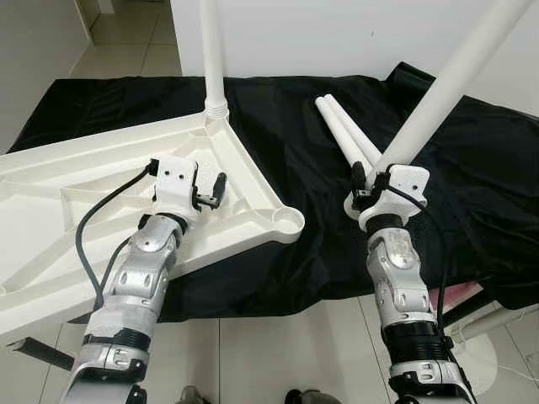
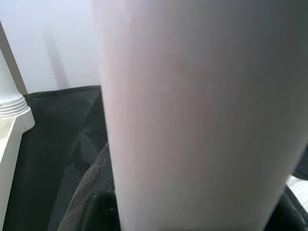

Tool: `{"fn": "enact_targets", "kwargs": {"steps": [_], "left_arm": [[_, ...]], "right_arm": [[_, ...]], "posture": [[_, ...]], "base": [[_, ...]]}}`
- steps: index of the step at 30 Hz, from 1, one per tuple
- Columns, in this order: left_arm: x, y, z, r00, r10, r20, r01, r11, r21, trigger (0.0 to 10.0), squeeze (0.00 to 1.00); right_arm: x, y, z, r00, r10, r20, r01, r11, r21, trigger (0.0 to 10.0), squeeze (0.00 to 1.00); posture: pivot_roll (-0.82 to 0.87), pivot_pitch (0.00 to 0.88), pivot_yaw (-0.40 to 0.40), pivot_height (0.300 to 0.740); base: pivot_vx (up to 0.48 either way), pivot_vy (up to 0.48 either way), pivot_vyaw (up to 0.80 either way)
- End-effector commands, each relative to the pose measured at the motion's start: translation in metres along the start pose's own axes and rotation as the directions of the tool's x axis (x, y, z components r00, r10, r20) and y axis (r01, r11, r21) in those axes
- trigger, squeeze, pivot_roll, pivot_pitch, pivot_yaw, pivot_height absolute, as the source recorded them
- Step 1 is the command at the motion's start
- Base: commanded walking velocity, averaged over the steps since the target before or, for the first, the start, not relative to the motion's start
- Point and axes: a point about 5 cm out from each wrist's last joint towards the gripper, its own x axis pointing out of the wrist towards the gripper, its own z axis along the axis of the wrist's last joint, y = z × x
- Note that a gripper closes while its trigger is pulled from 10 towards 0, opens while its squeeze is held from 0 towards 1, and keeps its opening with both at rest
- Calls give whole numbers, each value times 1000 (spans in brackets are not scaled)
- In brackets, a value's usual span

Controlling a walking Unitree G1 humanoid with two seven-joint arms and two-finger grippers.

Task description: Building children table

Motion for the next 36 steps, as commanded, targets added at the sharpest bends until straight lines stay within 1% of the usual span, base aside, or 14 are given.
{"fn": "enact_targets", "kwargs": {"steps": [1,2,4,7,8,10,13,19,23,27,29,32,35,36], "left_arm": [[-3,-9,-2,995,-98,9,98,995,20,10000,0],[-5,-10,0,994,-108,26,108,994,16,10000,0],[-8,-8,-2,996,-82,34,84,995,-58,10000,0],[-8,-7,-3,997,-70,34,72,994,-84,10000,0],[-10,-9,-4,997,-61,43,66,992,-111,10000,0],[-10,-9,-4,997,-62,46,67,991,-112,10000,0],[-12,-22,-4,994,-90,57,97,986,-136,10000,0],[-15,-27,-5,991,-115,64,123,984,-127,10000,0],[-17,-24,-6,990,-123,65,129,987,-98,10000,0],[-20,-22,-11,985,-171,39,173,982,-71,10000,0],[-29,-30,-17,960,-281,5,281,959,-33,10000,0],[-32,-32,-21,946,-324,-19,323,946,-19,10000,0],[-37,-36,-28,912,-403,-72,404,915,-6,10000,0],[-39,-38,-29,894,-440,-84,442,897,8,10000,0]], "right_arm": [[-2,-2,1,1000,-8,18,9,1000,-4,10000,0],[-5,-2,0,1000,-4,18,4,1000,-3,10000,0],[-13,0,-1,1000,18,22,-18,1000,-13,10000,0],[-15,1,-2,999,25,23,-25,999,-19,10000,0],[-22,1,-4,999,36,21,-36,999,-14,10000,0],[-23,2,-4,999,38,20,-38,999,-10,10000,0],[-32,1,-10,1000,20,-2,-20,1000,2,10000,0],[-35,3,-10,1000,19,-2,-19,1000,6,10000,0],[-34,4,-8,1000,26,9,-26,1000,-2,10000,0],[-33,2,-9,1000,29,2,-29,999,-16,10000,0],[-32,0,-8,999,35,0,-35,999,-25,10000,0],[-31,0,-7,999,38,2,-38,999,-28,10000,0],[-29,-1,-7,999,40,3,-40,999,-34,10000,0],[-28,-2,-6,999,40,4,-40,999,-36,10000,0]], "posture": [[-65,85,3,740],[-65,85,3,740],[-69,82,3,740],[-69,82,3,740],[-73,79,3,740],[-73,79,3,740],[-79,63,7,740],[-85,49,12,740],[-84,49,15,740],[-74,54,12,740],[-69,61,7,740],[-67,63,8,740],[-68,64,10,740],[-64,67,10,740]], "base": [[0,0,0],[0,0,0],[0,0,0],[0,0,0],[0,0,0],[0,0,0],[0,0,0],[0,0,0],[0,0,0],[0,0,0],[0,0,0],[0,0,0],[0,0,0],[0,0,0]]}}
